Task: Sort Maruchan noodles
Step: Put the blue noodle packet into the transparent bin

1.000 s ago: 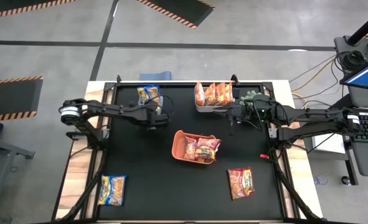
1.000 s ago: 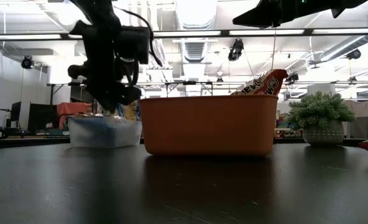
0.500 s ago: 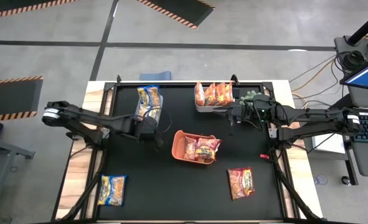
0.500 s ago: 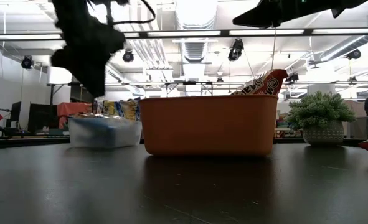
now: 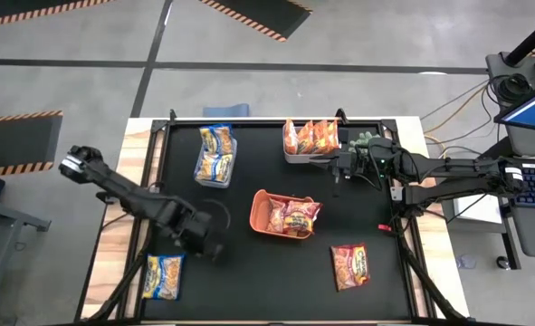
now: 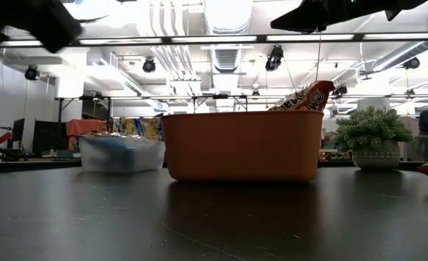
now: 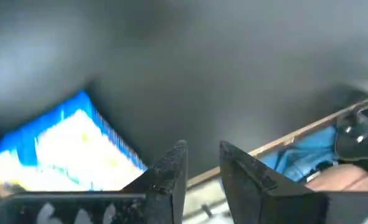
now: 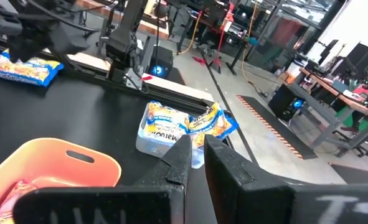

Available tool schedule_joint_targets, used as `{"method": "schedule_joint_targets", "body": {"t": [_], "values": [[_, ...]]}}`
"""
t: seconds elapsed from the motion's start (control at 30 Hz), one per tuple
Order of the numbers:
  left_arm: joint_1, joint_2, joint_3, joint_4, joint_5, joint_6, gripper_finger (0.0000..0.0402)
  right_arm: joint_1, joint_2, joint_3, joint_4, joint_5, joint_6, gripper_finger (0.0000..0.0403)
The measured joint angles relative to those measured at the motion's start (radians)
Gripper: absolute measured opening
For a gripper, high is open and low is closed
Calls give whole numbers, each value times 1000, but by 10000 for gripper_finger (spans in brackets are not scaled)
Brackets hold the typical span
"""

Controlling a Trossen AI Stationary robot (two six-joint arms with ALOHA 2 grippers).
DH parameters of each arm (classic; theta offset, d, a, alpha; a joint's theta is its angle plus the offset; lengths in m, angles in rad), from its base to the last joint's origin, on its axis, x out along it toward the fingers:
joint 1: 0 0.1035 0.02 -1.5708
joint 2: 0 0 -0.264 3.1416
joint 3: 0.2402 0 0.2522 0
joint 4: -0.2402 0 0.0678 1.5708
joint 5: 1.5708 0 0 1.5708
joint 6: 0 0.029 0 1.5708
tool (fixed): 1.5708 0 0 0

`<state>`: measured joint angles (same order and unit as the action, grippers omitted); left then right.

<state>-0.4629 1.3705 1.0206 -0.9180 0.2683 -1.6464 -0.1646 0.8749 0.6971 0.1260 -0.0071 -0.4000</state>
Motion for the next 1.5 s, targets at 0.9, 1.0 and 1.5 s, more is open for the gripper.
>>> {"method": "schedule_joint_targets", "body": {"t": [0.9,1.0,1.5], "values": [[-215,328,6,1,351,-97,75,0,0,0,-1,0,22,34],[-215,353,5,50,351,-50,75,0,0,0,-1,0,22,34],[-220,362,55,32,395,13,75,0,0,0,-2,0,23,34]]}}
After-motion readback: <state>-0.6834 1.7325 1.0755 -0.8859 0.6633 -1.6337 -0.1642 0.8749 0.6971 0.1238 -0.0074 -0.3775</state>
